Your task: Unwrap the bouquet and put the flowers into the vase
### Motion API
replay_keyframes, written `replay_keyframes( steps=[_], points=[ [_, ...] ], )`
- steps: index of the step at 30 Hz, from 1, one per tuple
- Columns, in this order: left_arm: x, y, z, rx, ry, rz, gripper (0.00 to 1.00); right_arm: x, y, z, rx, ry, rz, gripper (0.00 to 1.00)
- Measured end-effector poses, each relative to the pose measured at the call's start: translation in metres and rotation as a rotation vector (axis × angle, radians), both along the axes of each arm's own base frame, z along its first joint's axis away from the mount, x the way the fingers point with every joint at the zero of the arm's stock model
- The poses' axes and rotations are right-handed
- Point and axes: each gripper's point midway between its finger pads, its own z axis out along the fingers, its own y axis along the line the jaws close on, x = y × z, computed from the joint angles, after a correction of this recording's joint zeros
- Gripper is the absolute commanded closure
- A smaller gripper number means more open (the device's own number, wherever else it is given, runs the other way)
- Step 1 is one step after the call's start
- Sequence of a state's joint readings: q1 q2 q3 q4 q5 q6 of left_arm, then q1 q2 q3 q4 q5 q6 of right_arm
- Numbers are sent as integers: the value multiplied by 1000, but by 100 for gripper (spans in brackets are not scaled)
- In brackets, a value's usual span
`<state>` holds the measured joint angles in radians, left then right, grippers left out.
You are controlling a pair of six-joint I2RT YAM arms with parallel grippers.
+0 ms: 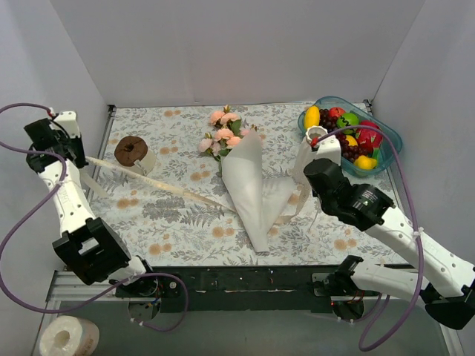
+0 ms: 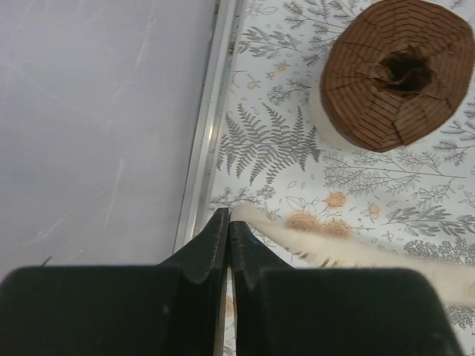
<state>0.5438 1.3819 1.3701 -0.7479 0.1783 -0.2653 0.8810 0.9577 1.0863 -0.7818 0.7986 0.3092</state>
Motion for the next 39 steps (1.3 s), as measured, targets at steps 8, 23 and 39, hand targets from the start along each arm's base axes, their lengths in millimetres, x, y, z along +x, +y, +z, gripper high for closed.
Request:
replay_keyframes(
  steps=[8, 23, 39],
  points=[
    [-9, 45, 0, -30, -13, 80, 88, 8, -87, 6, -85, -21, -317, 98],
    [-55, -110, -8, -251, 100, -531, 2, 20, -121, -40, -234, 123, -432, 38],
    [-22, -403, -27, -387, 242, -1148, 2, 15, -125, -3, -156, 64, -477, 3]
  ],
)
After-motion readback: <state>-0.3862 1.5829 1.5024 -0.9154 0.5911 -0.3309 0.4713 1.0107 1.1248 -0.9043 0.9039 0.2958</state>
